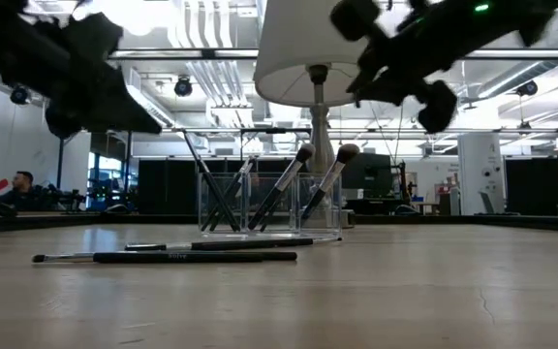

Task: Put items in baskets/containers
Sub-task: Put the eyeshadow brush into the transparent organizer

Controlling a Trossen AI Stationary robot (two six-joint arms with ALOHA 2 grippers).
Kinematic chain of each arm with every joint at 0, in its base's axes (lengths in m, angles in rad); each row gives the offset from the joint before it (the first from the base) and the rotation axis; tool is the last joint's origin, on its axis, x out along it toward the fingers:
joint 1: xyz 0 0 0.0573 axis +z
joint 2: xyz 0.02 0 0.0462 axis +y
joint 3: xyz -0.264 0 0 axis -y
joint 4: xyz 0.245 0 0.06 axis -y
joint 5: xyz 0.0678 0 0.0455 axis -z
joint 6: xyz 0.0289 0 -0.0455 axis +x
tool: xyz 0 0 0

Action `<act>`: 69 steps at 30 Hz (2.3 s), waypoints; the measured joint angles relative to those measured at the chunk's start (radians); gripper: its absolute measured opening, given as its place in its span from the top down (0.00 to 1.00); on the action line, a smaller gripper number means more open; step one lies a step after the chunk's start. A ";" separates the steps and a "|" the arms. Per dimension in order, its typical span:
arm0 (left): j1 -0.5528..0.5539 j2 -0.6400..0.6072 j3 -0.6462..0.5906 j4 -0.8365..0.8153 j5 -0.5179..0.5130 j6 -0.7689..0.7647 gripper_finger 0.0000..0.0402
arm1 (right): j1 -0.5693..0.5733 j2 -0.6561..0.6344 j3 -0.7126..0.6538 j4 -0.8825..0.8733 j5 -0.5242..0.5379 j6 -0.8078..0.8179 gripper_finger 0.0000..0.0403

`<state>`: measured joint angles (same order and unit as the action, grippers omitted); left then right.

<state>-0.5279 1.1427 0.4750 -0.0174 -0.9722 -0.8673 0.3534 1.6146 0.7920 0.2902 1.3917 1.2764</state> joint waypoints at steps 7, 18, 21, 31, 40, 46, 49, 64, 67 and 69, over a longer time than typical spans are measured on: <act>0.118 -0.001 -0.043 -0.004 0.216 0.105 1.00 | -0.088 0.071 0.036 0.174 -0.080 -0.263 0.94; 0.156 -0.014 -0.053 -0.003 0.443 0.488 1.00 | -0.104 0.291 0.180 0.168 -0.038 -0.354 0.94; 0.156 -0.016 -0.053 -0.006 0.462 0.534 1.00 | -0.109 0.349 0.212 0.173 0.005 -0.353 0.94; 0.157 -0.016 -0.055 -0.013 0.488 0.587 1.00 | -0.118 0.482 0.301 0.161 0.074 -0.395 0.94; 0.157 -0.016 -0.056 -0.013 0.510 0.588 1.00 | -0.124 0.467 0.297 0.156 0.107 -0.442 0.94; 0.157 -0.016 -0.056 -0.013 0.548 0.585 1.00 | -0.133 0.463 0.321 0.157 0.129 -0.479 0.94; 0.157 -0.016 -0.056 -0.013 0.560 0.581 1.00 | -0.142 0.462 0.334 0.157 0.136 -0.498 0.94; 0.157 -0.016 -0.062 -0.013 0.562 0.580 1.00 | -0.165 0.464 0.282 0.155 0.116 -0.423 0.87; 0.157 -0.016 -0.070 -0.013 0.561 0.579 1.00 | -0.169 0.464 0.282 0.157 0.057 -0.428 0.85; 0.157 -0.016 -0.072 -0.014 0.562 0.579 1.00 | -0.172 0.464 0.282 0.157 0.019 -0.430 0.84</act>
<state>-0.3714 1.1271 0.4030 -0.0315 -0.4107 -0.2878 0.1814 2.0785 1.0737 0.4473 1.4107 0.8463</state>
